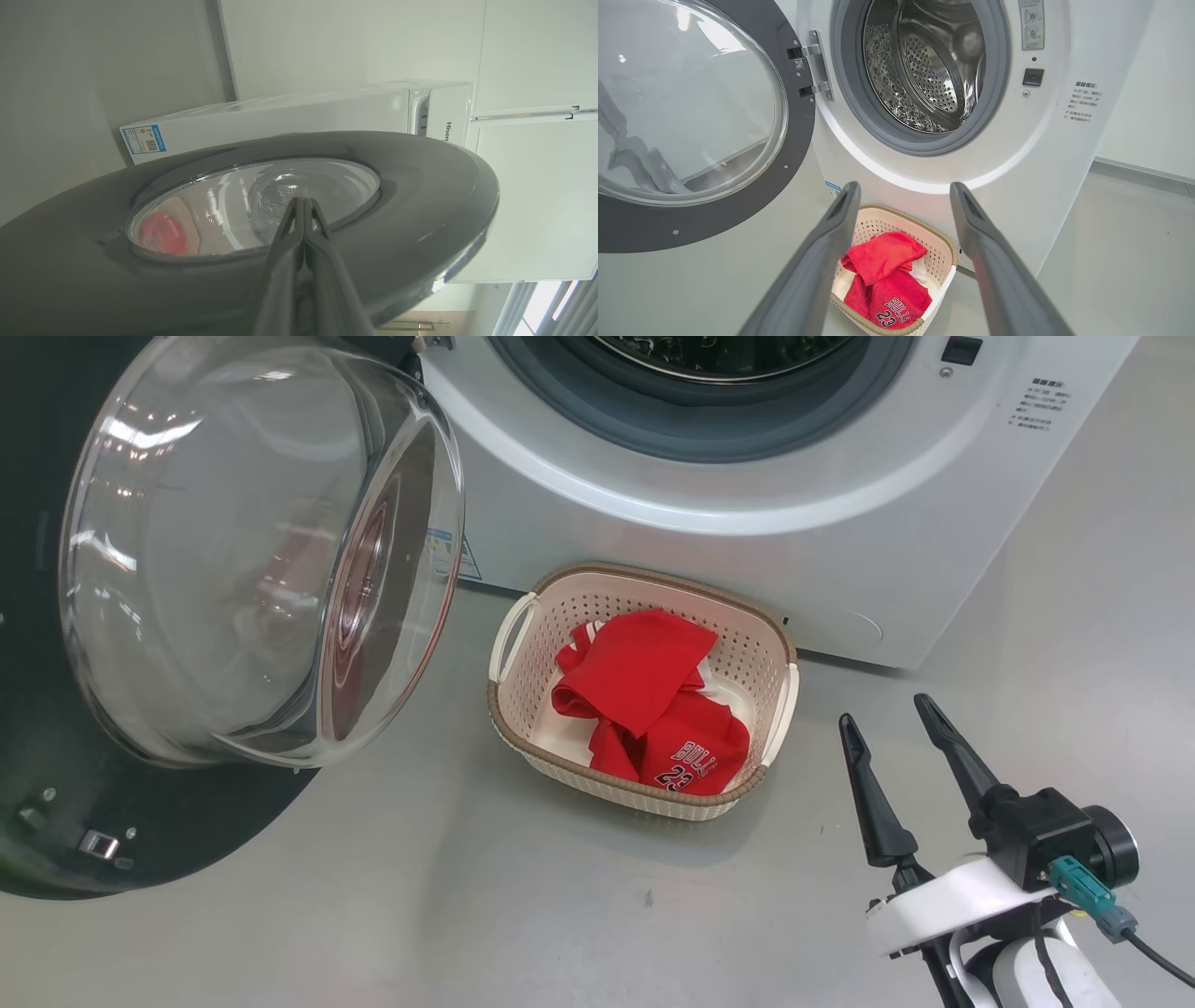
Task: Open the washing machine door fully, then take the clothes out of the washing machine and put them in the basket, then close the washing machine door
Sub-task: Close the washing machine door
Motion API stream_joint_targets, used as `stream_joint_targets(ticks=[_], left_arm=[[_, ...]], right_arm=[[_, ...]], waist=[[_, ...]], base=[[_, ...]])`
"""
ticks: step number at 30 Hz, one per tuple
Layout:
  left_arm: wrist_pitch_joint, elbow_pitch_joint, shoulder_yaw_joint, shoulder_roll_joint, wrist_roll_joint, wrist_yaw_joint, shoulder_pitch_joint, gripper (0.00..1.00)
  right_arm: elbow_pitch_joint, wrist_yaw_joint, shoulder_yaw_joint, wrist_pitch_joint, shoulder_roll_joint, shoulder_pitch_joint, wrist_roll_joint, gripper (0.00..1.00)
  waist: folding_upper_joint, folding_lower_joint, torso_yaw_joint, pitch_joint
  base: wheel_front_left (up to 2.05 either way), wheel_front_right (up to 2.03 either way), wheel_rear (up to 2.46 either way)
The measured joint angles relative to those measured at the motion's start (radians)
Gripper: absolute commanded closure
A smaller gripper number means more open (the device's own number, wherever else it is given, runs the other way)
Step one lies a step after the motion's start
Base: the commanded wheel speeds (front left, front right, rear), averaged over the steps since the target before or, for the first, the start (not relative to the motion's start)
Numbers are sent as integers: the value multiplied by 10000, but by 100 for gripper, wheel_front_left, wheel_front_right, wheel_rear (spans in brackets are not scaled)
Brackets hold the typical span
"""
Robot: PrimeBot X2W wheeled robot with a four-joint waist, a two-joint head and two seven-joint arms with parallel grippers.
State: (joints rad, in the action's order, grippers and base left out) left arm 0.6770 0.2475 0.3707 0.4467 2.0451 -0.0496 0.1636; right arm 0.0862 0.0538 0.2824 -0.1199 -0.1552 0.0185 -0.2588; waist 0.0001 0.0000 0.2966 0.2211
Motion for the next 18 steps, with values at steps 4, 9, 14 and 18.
stream_joint_targets(ticks=[4,9,14,18], left_arm=[[221,-199,50,-42,142,-188,-213,100],[539,-644,75,-192,332,-366,-551,100],[855,-1085,140,-276,349,-495,-918,100],[1131,-1595,142,-391,401,-543,-1179,100]], right_arm=[[6,0,0,-17,21,-116,-2,0],[-2,19,-132,-203,123,-151,-19,0],[-13,31,-234,-314,155,-267,-31,0],[-23,102,-272,-422,230,-347,-36,0]], waist=[[0,0,-65,12],[0,0,-190,33],[0,0,-354,29],[0,0,-509,29]], base=[[0,0,0],[0,0,0],[0,0,0],[0,0,0]])
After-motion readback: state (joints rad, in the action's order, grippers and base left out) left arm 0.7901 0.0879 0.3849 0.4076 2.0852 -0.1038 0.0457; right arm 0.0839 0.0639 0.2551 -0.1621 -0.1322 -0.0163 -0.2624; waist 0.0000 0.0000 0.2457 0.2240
